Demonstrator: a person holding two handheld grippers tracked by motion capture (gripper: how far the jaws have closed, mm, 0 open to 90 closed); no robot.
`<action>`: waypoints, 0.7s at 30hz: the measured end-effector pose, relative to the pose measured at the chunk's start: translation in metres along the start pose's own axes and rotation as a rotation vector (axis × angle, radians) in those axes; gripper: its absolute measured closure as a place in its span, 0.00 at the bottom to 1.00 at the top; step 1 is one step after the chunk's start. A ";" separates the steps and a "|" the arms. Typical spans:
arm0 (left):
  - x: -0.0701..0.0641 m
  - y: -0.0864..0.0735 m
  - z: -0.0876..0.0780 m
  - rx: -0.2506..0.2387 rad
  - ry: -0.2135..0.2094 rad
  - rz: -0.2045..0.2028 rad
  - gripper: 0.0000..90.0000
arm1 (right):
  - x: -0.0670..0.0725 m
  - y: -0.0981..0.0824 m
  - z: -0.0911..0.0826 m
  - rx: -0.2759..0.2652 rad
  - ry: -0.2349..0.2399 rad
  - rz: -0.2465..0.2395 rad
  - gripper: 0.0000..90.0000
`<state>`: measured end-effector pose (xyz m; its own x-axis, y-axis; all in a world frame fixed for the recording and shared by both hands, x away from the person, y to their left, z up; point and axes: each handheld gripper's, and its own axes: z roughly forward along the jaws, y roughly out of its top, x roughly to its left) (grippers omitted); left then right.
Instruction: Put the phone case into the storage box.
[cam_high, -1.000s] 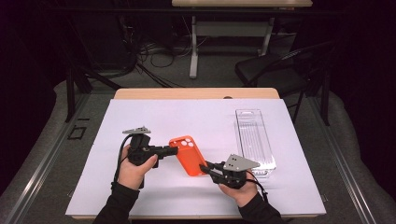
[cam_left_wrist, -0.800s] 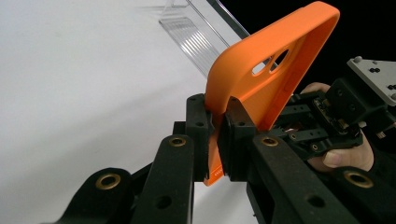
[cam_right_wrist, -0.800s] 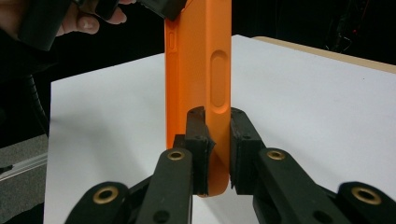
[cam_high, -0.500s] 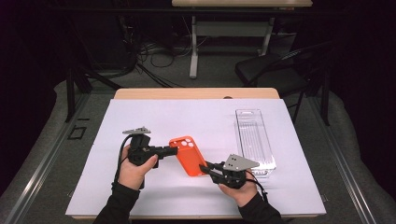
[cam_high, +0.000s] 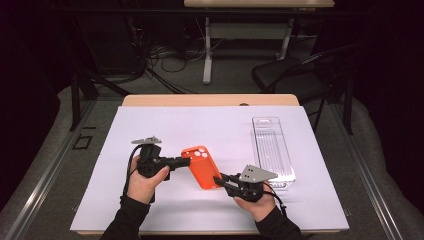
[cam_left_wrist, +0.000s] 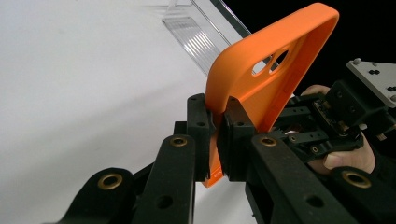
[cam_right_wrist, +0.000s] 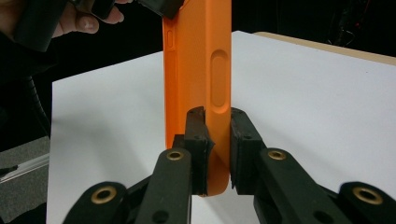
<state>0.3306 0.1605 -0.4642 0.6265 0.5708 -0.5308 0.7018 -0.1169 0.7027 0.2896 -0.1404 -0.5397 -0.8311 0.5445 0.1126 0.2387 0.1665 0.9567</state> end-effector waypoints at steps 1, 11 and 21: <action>0.000 0.000 0.000 0.000 0.001 0.000 0.94 | 0.000 0.000 0.000 0.000 0.000 0.002 0.89; 0.001 0.000 0.000 0.002 -0.002 -0.008 0.94 | 0.000 0.000 0.001 0.002 0.000 0.012 0.86; 0.002 0.000 -0.001 0.002 0.013 -0.011 0.94 | 0.000 -0.001 0.002 -0.002 -0.009 0.012 0.75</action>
<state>0.3318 0.1621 -0.4651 0.6142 0.5826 -0.5323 0.7094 -0.1122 0.6958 0.2904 -0.1389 -0.5409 -0.8236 0.5539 0.1218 0.2479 0.1585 0.9557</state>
